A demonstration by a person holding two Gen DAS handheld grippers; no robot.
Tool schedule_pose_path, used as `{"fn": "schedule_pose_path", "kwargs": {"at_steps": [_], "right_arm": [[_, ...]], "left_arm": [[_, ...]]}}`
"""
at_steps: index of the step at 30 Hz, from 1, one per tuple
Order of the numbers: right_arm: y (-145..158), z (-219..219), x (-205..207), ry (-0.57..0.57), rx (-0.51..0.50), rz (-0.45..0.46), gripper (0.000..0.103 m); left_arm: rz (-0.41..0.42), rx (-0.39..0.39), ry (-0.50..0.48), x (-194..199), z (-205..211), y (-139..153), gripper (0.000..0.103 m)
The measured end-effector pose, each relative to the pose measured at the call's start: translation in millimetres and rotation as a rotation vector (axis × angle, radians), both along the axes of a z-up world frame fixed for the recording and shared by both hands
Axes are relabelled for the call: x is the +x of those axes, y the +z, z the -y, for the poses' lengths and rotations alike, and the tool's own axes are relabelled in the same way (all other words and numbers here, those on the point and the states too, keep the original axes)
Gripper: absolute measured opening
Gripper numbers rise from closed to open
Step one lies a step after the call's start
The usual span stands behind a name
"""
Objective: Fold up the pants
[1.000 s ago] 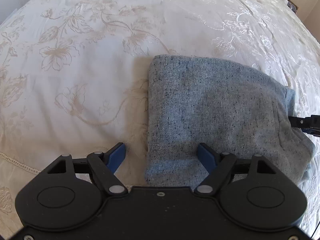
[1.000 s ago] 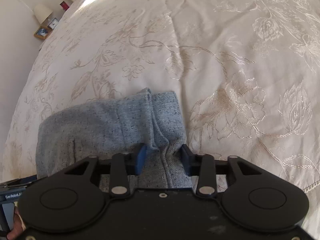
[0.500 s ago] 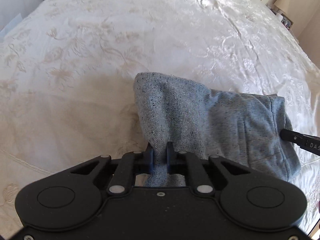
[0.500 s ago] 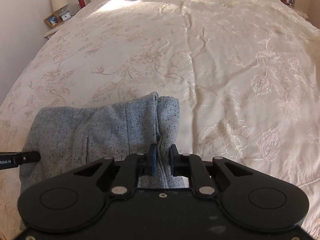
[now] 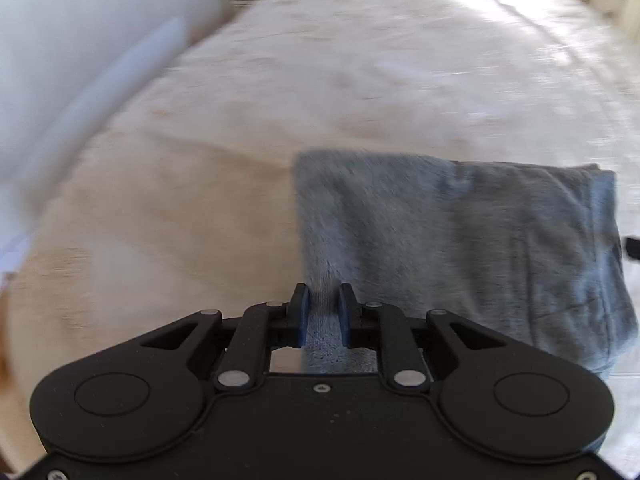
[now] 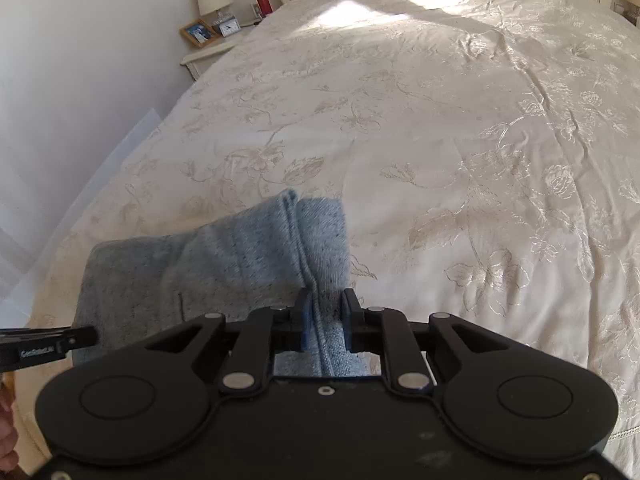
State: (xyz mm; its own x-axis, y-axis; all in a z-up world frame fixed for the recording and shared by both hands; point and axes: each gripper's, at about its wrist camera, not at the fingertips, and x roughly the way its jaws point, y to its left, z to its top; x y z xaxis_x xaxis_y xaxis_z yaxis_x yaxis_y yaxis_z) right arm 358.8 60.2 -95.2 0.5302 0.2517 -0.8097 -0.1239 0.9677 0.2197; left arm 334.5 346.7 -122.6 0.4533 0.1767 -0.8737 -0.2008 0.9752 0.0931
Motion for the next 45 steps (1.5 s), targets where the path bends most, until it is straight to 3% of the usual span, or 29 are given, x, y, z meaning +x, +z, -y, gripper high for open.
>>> {"fn": "schedule_pose_path", "kwargs": {"at_steps": [2,6,15,27,45], "right_arm": [[-2,-18,6,-0.025,-0.07,0.006,0.017],[7,-30,-1,0.0,-0.072,0.014,0.017],[26,-41,-53,0.08,-0.117,0.016,0.017],[63,-28,-126,0.213,-0.083,0.054,0.019],[89,0,-161,0.234,-0.011,0.096,0.022]], "left_arm": [[-0.01,0.05,0.037,-4,-14,-5,0.024],[-0.018,0.005,0.066,-19,-31,-3,0.024],[-0.024,-0.049,0.047,-46,5,18,0.025],[0.022,-0.068,0.078,-99,75,53,0.026],[0.036,-0.051,0.128,-141,113,73,0.026]]}}
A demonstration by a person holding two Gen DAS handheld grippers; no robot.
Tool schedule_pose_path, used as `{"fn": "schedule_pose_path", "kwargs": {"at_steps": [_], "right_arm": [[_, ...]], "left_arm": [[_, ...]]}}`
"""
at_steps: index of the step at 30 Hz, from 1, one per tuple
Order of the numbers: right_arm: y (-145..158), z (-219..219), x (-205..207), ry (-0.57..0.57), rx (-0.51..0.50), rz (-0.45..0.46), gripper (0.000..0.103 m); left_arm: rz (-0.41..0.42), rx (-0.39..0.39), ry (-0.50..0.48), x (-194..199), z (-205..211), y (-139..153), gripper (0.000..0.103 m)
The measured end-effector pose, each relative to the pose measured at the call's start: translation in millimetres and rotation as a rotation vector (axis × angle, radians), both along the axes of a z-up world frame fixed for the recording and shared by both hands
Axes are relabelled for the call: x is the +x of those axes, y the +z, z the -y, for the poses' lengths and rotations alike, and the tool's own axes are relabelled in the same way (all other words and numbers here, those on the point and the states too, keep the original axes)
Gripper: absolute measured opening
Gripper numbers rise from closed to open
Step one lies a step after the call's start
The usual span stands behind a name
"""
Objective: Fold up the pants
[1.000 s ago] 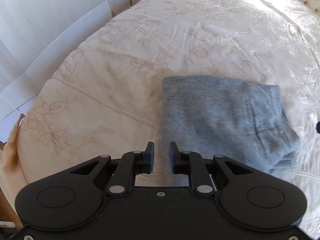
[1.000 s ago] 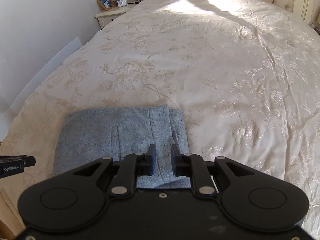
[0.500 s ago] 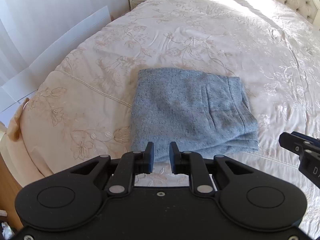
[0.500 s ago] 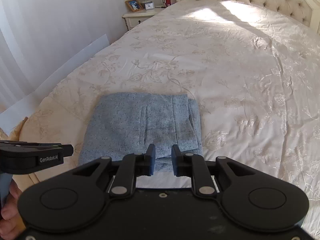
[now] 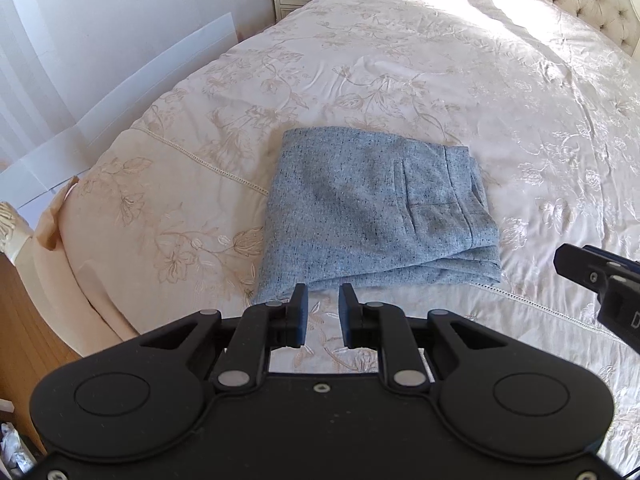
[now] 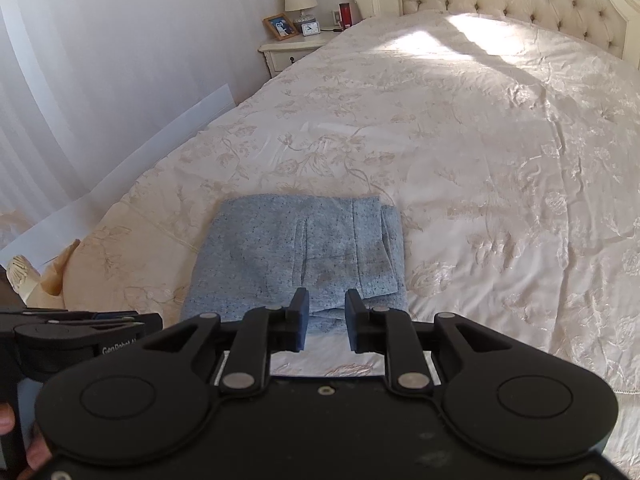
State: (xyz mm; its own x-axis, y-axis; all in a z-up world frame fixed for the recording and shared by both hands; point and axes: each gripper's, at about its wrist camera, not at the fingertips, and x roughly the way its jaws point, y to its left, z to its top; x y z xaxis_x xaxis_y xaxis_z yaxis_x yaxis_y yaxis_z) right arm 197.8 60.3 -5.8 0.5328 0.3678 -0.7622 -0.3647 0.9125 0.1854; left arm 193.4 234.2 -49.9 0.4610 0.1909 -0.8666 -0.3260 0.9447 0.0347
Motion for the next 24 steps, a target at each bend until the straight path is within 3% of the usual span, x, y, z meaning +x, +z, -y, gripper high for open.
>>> {"fn": "schedule_pose_path", "kwargs": {"at_steps": [24], "right_arm": [[5,-3,-9,-0.002,0.012,0.018,0.023]], "left_arm": [[0.009,0.011,-0.002,-14,2,9,0.026]]}}
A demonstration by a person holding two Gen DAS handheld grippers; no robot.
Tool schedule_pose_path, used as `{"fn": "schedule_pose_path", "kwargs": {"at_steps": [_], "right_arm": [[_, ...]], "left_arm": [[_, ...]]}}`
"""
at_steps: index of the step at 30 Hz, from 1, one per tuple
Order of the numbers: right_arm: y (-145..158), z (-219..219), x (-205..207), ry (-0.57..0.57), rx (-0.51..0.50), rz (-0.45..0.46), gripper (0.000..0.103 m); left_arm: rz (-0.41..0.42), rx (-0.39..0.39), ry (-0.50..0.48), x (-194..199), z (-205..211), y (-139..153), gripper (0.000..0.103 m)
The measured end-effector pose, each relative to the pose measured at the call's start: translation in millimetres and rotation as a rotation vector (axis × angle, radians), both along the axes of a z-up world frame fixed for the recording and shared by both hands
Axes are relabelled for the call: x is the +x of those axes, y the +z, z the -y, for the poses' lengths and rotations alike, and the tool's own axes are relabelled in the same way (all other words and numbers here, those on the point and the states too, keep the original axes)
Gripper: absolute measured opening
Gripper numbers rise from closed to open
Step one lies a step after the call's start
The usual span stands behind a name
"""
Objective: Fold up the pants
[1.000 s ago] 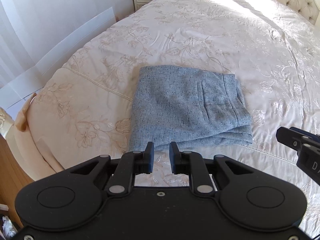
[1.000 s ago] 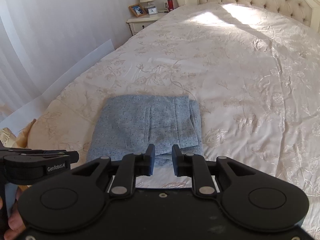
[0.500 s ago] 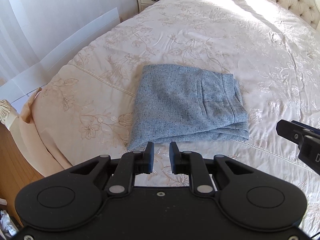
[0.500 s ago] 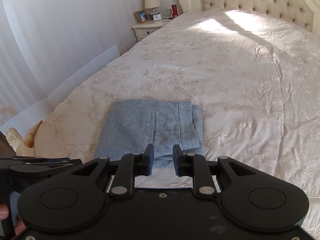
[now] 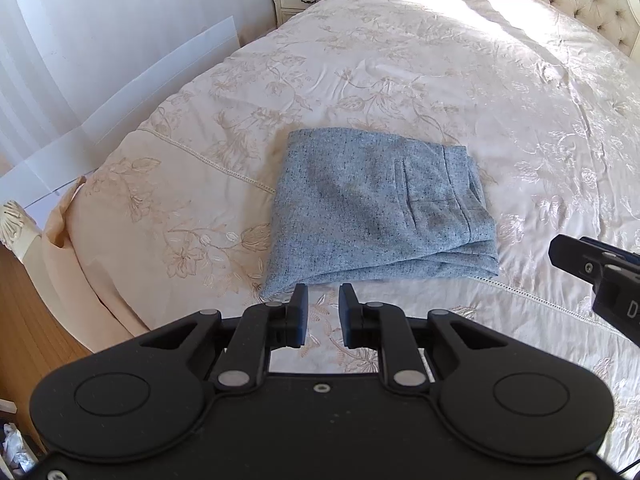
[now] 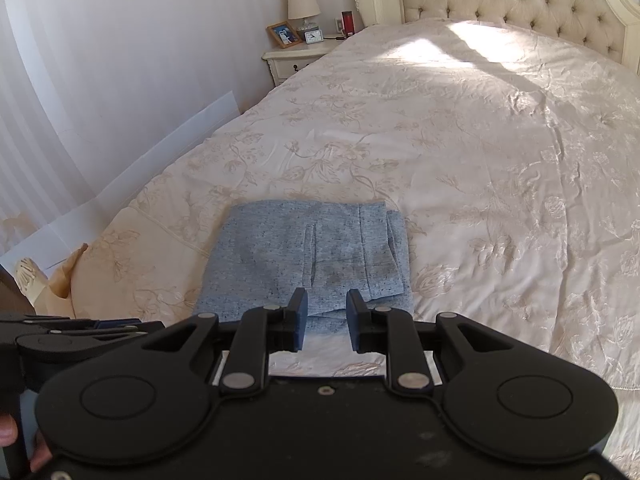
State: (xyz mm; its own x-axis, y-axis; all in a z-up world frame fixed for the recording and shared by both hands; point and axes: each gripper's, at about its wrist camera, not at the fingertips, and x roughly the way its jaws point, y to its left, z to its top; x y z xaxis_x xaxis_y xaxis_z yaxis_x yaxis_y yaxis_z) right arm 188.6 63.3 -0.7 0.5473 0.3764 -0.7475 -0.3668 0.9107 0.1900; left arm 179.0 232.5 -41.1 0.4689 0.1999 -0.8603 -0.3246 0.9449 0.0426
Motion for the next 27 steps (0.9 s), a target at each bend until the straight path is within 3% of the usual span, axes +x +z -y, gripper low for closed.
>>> {"fn": "schedule_pose_path", "kwargs": {"at_steps": [27], "right_arm": [[-2,-14,-2,-0.017,-0.008,-0.02,0.024]], "left_arm": [[-0.016,-0.023,-0.012,0,-13,-7,0.026]]}}
